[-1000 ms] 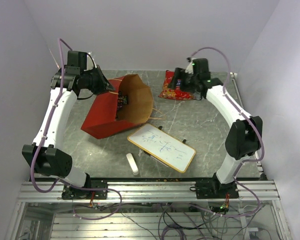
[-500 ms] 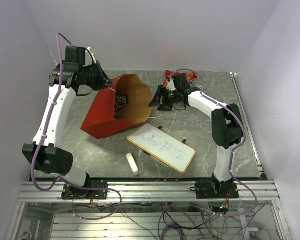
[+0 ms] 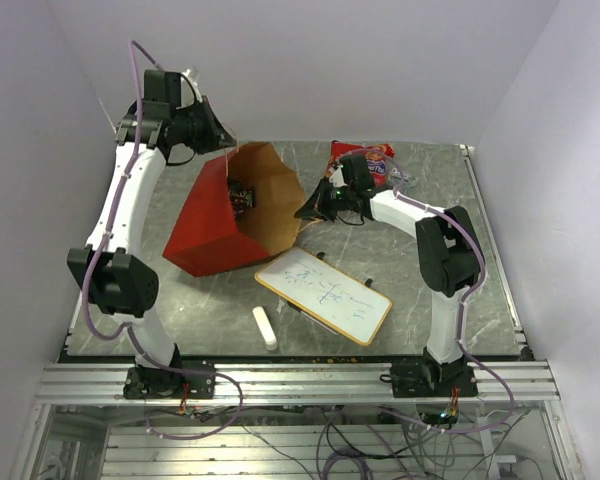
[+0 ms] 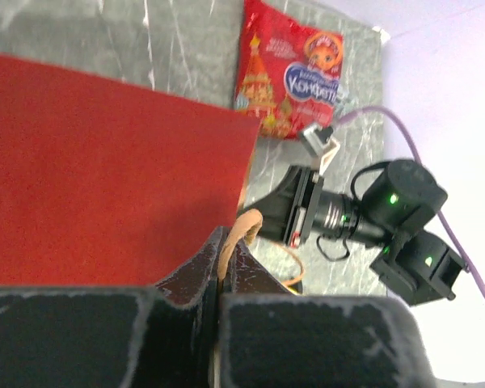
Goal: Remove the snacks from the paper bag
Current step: Take out the snack from the paper bag.
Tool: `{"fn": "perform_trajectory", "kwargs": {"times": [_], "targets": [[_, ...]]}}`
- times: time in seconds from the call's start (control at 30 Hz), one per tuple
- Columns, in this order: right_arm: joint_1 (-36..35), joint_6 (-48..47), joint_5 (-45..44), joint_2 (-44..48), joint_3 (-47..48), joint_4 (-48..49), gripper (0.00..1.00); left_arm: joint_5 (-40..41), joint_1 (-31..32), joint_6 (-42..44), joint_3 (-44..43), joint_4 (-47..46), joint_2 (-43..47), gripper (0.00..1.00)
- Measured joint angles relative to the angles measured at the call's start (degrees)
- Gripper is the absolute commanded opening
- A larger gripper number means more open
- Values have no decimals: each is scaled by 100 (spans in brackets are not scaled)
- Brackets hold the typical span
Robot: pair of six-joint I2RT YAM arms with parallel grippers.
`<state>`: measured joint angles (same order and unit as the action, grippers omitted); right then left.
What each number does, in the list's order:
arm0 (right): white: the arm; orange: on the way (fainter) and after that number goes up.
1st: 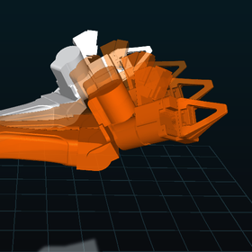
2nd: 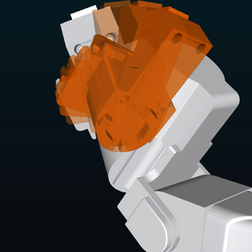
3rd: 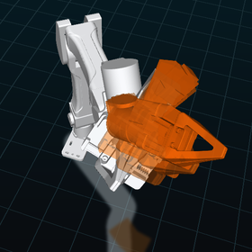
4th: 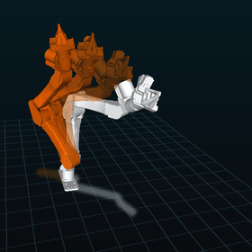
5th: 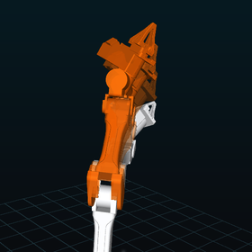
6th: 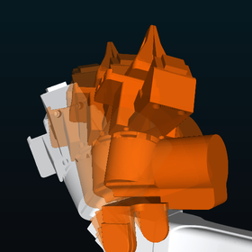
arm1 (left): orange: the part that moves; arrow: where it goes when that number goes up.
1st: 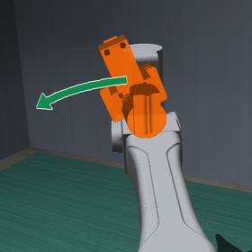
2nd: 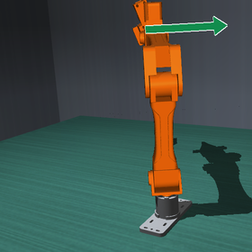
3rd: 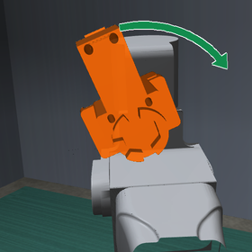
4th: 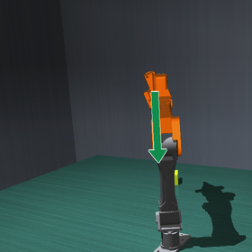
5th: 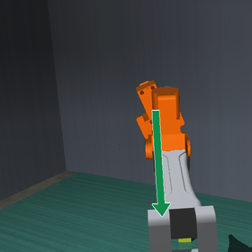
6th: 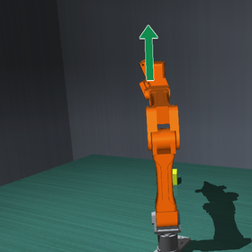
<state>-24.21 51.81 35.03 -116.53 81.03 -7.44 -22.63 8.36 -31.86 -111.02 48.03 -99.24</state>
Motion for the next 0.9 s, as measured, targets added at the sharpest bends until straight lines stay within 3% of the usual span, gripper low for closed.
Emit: {"fn": "perform_trajectory", "kwargs": {"times": [0.23, 0.37, 0.47, 0.63, 0.77, 0.9], "targets": [[-271, 374, -634, 61, -20, 409, 0, -214, 0, 291, -1473, -498, -1054, 7], [-645, 566, -1123, 337, -260, 717, 0, -334, -2, 404, -1812, -721, -1268, 7], [-962, 675, -1451, 581, -463, 852, 0, -361, -2, 479, -1408, -861, -1062, 7], [-1456, 713, -1941, 815, -680, 975, 1, -258, -2, 570, 450, -678, 120, 7], [-1709, 627, -2155, 1010, -1045, 953, 16, -109, -173, 428, 1637, -313, 1189, 7], [-1685, 26, -2485, 1165, -1132, 520, 45, -177, -358, 216, 1895, -155, 1547, 7]]}}
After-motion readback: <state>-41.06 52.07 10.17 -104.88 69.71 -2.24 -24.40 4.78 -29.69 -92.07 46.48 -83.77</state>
